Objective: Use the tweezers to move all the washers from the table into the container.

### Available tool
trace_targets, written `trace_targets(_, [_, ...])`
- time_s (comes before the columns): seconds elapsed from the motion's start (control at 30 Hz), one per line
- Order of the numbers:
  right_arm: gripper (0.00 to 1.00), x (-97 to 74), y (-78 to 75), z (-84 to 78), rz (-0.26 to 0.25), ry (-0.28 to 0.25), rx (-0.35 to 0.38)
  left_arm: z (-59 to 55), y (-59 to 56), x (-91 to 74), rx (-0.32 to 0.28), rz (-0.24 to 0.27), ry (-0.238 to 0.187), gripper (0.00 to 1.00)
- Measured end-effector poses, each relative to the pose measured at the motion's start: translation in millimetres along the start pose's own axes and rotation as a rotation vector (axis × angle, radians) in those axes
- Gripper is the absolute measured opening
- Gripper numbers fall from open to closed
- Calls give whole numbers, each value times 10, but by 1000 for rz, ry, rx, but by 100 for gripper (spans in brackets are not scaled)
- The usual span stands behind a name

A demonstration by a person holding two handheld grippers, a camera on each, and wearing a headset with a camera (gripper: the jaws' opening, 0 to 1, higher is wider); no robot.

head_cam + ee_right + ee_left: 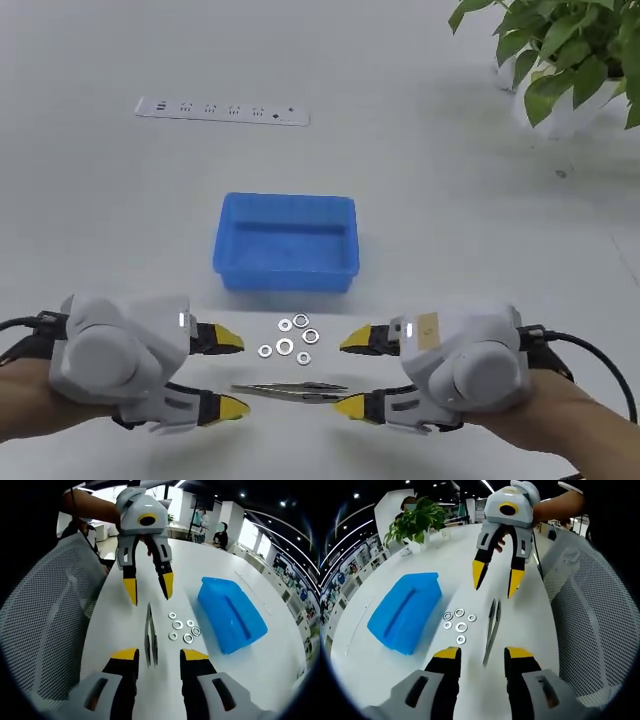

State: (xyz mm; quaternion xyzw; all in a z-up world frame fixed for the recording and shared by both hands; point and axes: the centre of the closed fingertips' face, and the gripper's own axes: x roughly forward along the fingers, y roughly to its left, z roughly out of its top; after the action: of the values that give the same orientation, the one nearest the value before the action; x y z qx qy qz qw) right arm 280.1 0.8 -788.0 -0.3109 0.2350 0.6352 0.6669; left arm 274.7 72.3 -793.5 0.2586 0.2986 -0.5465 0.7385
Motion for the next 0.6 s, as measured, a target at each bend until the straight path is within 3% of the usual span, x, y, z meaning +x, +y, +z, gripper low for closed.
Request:
trace_targets(0.37, [26,180,100,-27,86,44,-21,-69,-1,59,10,-25,42,24])
trace_targets(0.6, [20,265,113,-38,121,64,-31,-125,-15,93,31,-73,83,19])
